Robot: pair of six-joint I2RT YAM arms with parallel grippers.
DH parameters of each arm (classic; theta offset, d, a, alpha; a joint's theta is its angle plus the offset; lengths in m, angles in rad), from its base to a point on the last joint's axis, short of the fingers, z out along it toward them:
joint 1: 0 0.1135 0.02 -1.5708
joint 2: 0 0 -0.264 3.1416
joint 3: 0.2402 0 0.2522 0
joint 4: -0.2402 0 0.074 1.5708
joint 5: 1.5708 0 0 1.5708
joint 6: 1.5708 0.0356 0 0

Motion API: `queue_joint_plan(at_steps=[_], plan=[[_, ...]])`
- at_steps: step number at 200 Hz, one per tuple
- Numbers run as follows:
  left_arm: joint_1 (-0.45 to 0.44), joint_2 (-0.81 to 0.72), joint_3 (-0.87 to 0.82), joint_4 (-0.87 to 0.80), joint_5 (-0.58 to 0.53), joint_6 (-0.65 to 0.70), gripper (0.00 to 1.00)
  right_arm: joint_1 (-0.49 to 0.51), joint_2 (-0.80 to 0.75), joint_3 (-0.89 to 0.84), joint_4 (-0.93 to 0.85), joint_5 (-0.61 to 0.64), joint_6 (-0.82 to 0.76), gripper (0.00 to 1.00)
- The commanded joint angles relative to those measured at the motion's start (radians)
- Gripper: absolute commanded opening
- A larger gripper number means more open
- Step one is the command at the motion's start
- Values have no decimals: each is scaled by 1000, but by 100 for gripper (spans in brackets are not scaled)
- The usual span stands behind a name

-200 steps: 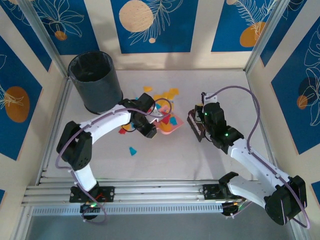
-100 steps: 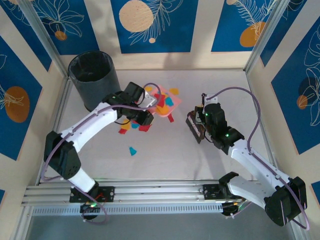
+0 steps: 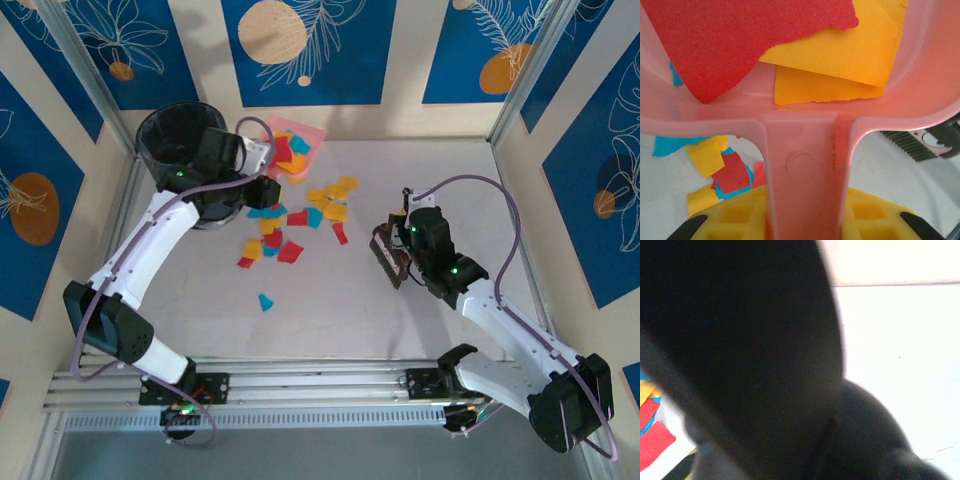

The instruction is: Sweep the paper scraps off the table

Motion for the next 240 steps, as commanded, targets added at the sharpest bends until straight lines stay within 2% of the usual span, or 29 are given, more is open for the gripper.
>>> queue_joint_plan(at_steps=[1, 47, 93, 139, 170, 198, 240], plan=[[56, -14, 70, -1, 71, -53, 0, -8, -25, -2, 31, -16, 20, 0], [161, 1, 134, 31, 162, -147, 0, -11, -21, -6, 29, -20, 24, 0], [238, 13, 117, 119, 263, -280, 0, -17, -20, -8, 25, -18, 30, 0], [306, -5, 26, 301, 380, -438, 0, -22, -19, -10, 24, -24, 34, 0], [355, -12, -49, 468, 478, -591, 0, -25, -17, -15, 23, -25, 42, 0], [384, -15, -103, 583, 515, -690, 0, -26, -13, -17, 23, -30, 47, 0], [409, -25, -151, 657, 516, -770, 0, -28, -8, -16, 20, -32, 47, 0]])
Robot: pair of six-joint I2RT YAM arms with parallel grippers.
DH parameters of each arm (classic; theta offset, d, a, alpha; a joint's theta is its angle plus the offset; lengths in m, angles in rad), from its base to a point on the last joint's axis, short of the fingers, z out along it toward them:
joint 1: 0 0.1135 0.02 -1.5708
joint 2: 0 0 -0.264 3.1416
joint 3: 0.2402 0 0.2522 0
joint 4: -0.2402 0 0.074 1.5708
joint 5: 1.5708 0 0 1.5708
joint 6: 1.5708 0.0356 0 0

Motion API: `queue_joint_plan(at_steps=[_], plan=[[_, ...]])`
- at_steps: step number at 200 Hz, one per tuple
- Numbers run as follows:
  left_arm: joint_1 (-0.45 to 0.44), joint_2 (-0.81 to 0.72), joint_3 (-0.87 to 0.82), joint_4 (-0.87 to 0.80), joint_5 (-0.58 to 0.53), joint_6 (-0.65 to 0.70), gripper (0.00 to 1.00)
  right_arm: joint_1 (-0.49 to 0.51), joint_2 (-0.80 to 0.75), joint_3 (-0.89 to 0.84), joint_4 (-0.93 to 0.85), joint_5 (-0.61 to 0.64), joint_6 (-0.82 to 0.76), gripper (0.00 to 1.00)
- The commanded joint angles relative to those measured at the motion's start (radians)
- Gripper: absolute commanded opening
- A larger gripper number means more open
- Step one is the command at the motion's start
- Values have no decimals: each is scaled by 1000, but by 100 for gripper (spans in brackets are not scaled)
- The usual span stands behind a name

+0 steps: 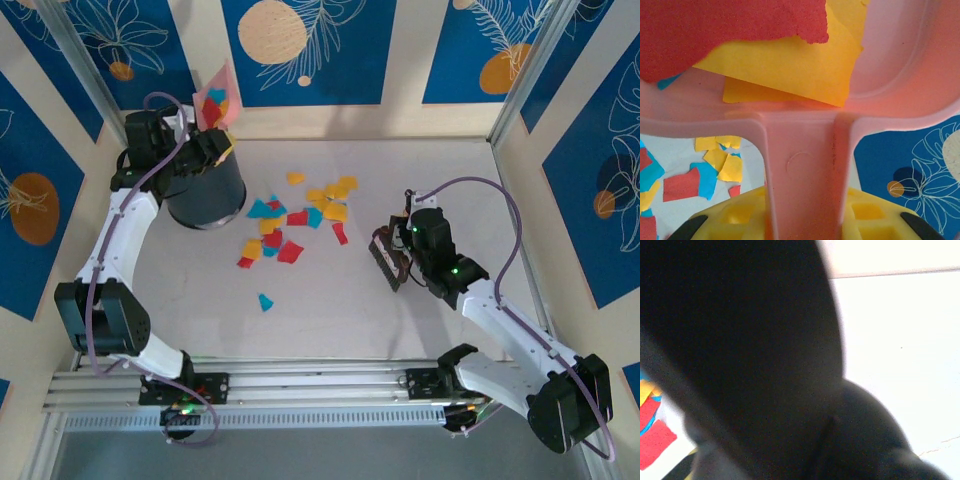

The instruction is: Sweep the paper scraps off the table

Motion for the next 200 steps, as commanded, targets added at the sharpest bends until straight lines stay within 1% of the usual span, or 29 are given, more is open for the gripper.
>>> queue_joint_plan(at_steps=[1, 72, 93, 139, 200], plan=[[21, -32, -20, 112, 44, -80, 0, -6, -8, 1, 21, -5, 17, 0], [54, -20, -83, 265, 62, -226, 0, -7, -6, 2, 16, -8, 21, 0], [66, -16, -105, 330, 66, -289, 0, -7, -4, 5, 17, -8, 20, 0], [82, 28, -165, 569, 102, -500, 0, -7, -3, 5, 16, -11, 19, 0], [81, 78, -215, 811, 115, -714, 0, -10, 10, 7, 15, -13, 21, 0]])
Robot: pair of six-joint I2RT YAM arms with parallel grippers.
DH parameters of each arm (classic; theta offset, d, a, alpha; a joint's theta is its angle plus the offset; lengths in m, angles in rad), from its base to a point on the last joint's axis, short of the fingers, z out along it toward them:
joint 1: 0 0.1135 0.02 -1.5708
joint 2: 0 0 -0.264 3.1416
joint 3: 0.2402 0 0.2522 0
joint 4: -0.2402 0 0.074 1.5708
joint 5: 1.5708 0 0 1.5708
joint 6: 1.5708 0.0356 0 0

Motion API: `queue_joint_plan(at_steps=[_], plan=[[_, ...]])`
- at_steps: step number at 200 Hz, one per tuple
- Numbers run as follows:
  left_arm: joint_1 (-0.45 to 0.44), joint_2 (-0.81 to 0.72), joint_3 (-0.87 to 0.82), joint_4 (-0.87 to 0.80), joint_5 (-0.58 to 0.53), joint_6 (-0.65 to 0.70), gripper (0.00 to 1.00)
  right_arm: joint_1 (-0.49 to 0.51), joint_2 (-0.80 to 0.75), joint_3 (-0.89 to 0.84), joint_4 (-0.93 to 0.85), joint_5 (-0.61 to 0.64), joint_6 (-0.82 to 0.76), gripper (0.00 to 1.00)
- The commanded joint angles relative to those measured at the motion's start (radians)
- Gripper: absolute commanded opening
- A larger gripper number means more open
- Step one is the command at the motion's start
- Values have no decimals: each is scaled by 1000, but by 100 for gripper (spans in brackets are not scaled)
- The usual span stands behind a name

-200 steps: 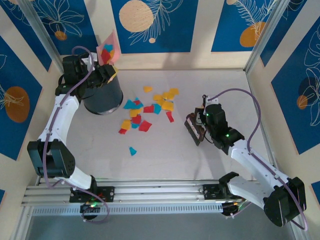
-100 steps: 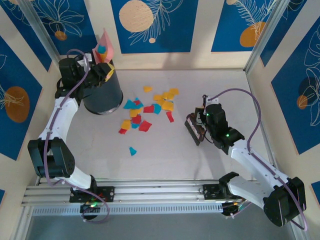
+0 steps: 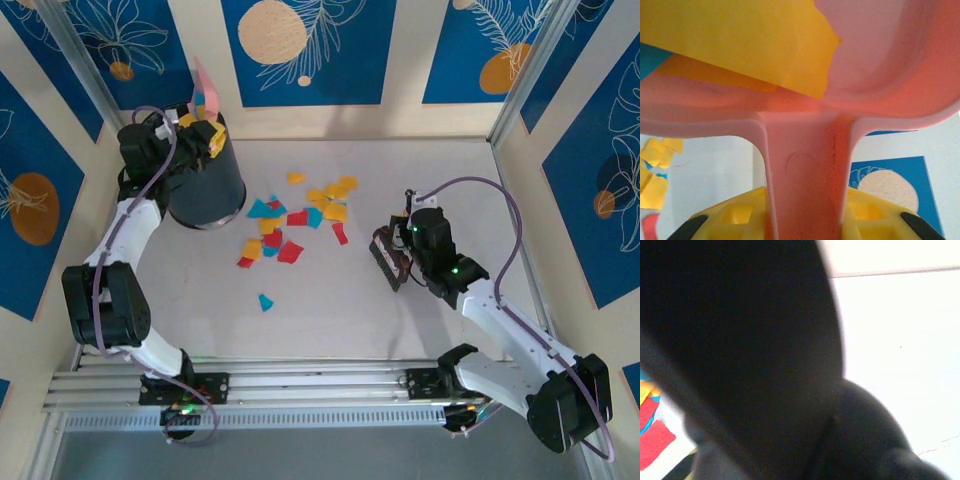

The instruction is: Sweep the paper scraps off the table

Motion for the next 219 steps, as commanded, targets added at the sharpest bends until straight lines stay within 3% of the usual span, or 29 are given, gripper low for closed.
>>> queue_joint_plan(at_steps=[1, 112, 219], plan=[[14, 21, -17, 188, 31, -123, 0, -5, 9, 7, 14, -12, 20, 0], [14, 51, -95, 567, 2, -476, 0, -5, 20, 11, 8, -14, 25, 0], [0, 60, -184, 870, -109, -791, 0, -4, 20, 11, 9, -14, 33, 0]])
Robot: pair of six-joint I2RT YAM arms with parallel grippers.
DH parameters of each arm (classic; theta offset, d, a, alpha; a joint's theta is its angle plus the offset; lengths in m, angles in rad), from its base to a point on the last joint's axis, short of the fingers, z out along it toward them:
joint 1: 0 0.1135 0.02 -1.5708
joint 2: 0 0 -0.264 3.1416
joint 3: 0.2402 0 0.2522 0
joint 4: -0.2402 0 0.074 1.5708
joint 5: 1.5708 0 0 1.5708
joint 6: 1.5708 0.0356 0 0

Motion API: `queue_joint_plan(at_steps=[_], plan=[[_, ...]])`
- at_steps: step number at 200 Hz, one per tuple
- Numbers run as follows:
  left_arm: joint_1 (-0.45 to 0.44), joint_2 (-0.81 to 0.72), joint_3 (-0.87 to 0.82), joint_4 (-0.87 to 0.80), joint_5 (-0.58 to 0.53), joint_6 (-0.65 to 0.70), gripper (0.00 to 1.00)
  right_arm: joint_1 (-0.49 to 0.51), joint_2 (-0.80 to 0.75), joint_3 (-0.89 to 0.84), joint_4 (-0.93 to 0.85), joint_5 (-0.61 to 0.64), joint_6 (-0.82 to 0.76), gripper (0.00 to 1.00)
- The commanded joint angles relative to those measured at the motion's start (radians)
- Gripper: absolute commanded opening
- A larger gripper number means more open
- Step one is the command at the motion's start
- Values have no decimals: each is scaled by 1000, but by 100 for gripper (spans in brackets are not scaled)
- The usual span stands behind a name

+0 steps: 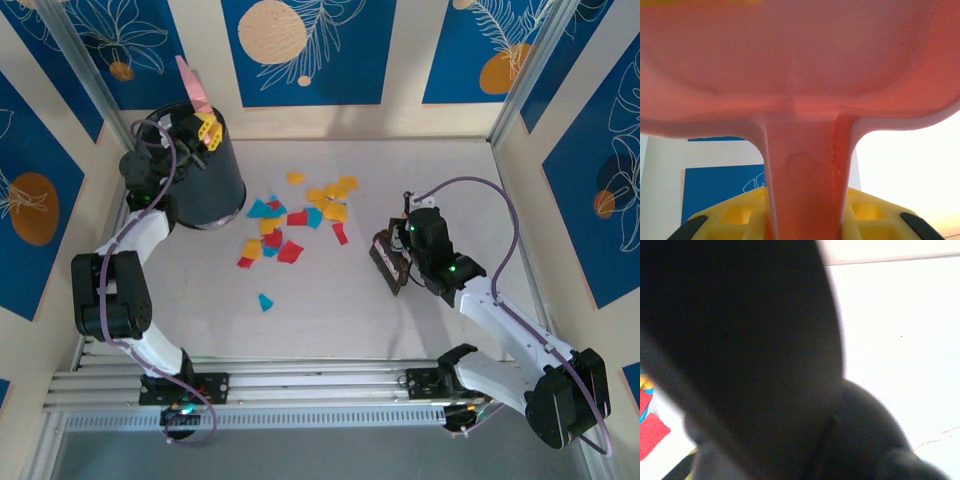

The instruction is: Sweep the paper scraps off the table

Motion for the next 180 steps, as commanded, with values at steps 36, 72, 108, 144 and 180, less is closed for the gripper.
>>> queue_joint_plan(at_steps=[36, 72, 108, 144, 180], plan=[[-15, 40, -26, 254, -77, -214, 0, -2, -5, 12, 23, -10, 23, 0], [-17, 20, -17, 215, -52, -166, 0, 0, -6, 17, 21, -16, 27, 0], [-17, -75, 7, -42, 31, 81, 0, 6, -22, 18, 36, -39, 35, 0], [-24, -182, 33, -418, 86, 436, 0, 8, -28, 25, 66, -73, 67, 0], [-54, -283, 170, -1086, 66, 1042, 0, 8, 7, 66, 109, -101, 169, 0]])
